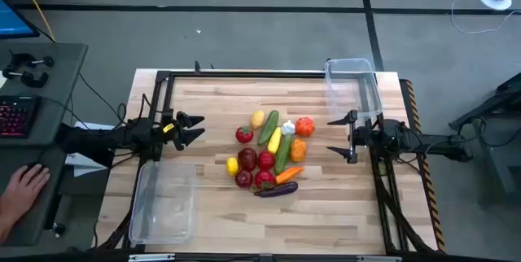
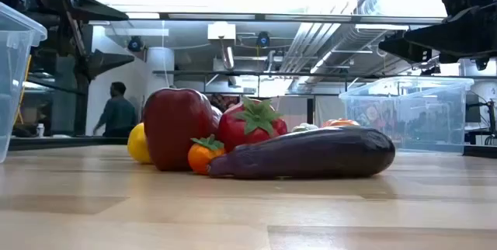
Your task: Sort produce into baskets
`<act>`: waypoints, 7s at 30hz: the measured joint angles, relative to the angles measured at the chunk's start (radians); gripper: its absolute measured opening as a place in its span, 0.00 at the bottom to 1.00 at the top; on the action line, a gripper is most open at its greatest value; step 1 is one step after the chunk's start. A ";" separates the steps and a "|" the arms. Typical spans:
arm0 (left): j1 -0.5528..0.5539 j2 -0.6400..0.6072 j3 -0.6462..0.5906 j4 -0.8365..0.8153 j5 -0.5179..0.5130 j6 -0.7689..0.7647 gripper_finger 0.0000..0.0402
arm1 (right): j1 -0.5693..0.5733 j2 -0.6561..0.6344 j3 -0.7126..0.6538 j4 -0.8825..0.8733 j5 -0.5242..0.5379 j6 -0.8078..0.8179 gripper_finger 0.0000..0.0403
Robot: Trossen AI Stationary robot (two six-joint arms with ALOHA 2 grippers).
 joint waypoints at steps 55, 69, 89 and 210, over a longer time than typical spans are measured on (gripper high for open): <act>0.000 0.000 0.000 0.000 0.000 0.000 0.94 | 0.000 0.000 0.000 0.000 0.000 -0.001 0.96; 0.000 0.000 0.000 0.000 0.000 0.000 0.94 | 0.000 0.000 0.000 0.000 0.000 0.000 0.96; 0.000 0.000 0.000 0.000 0.000 0.000 0.94 | 0.000 0.000 0.000 0.000 0.000 0.000 0.96; 0.000 0.000 0.000 0.000 0.000 0.000 0.94 | -0.248 1.957 1.382 -1.093 0.089 0.173 0.96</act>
